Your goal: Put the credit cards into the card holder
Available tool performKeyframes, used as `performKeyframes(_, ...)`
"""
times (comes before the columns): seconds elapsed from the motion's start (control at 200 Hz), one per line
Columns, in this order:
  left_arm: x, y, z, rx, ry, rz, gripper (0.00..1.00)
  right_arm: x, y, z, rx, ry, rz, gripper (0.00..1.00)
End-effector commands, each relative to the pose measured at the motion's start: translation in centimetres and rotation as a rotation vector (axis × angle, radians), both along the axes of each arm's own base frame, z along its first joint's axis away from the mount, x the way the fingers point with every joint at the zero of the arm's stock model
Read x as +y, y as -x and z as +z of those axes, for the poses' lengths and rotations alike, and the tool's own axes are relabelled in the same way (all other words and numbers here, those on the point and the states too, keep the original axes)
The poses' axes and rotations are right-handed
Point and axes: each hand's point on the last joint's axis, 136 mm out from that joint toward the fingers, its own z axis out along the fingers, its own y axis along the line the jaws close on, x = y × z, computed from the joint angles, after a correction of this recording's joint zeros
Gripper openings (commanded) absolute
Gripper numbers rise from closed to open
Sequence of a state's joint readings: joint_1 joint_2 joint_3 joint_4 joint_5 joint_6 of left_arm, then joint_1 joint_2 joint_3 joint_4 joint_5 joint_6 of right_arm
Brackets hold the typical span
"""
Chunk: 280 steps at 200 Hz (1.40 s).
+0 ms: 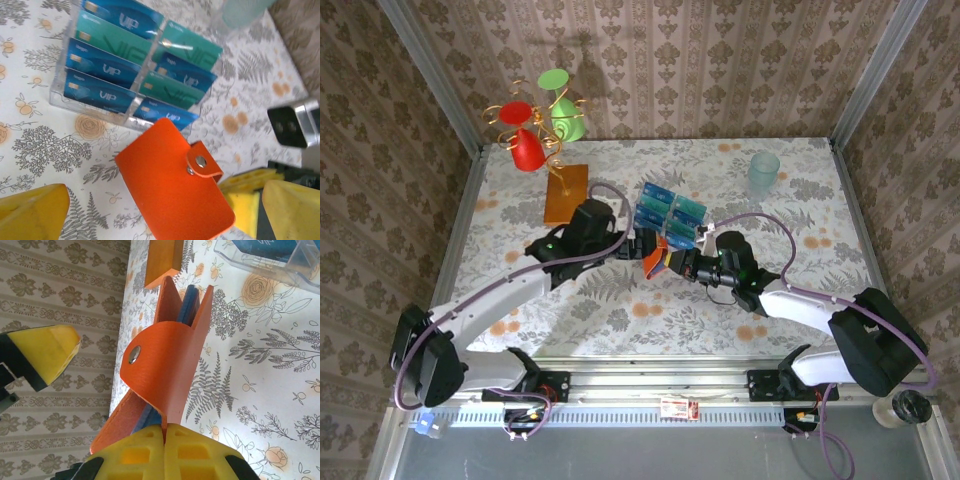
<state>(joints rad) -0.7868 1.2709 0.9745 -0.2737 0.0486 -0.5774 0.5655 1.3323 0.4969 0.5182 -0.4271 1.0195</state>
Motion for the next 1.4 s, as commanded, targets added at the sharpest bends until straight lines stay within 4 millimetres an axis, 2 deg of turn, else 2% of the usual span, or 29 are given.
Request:
performKeyframes(0.0, 0.2, 0.2, 0.2, -0.083, -0.154, -0.051, 1.00, 0.0, 0.1, 0.3, -0.034, 0.000, 0.016, 0.00)
performKeyframes(0.39, -2.1, 1.0, -1.3, -0.136, -0.320, -0.145, 1.00, 0.0, 0.1, 0.0, -0.029, -0.002, 0.012, 0.00)
performKeyframes(0.63, -2.0, 0.8, -2.8, -0.134, -0.393, -0.147, 1.00, -0.1, 0.2, -0.1, -0.028, -0.001, 0.008, 0.00)
performKeyframes(1.095, 1.4, 0.7, -3.7, -0.145, -0.493, -0.036, 1.00, -0.7, 0.4, -1.3, -0.011, 0.020, -0.013, 0.00)
performKeyframes(1.395, 2.9, 1.6, -6.4, -0.095, -0.532, -0.025, 1.00, -1.1, 0.5, -1.8, -0.005, 0.029, -0.025, 0.00)
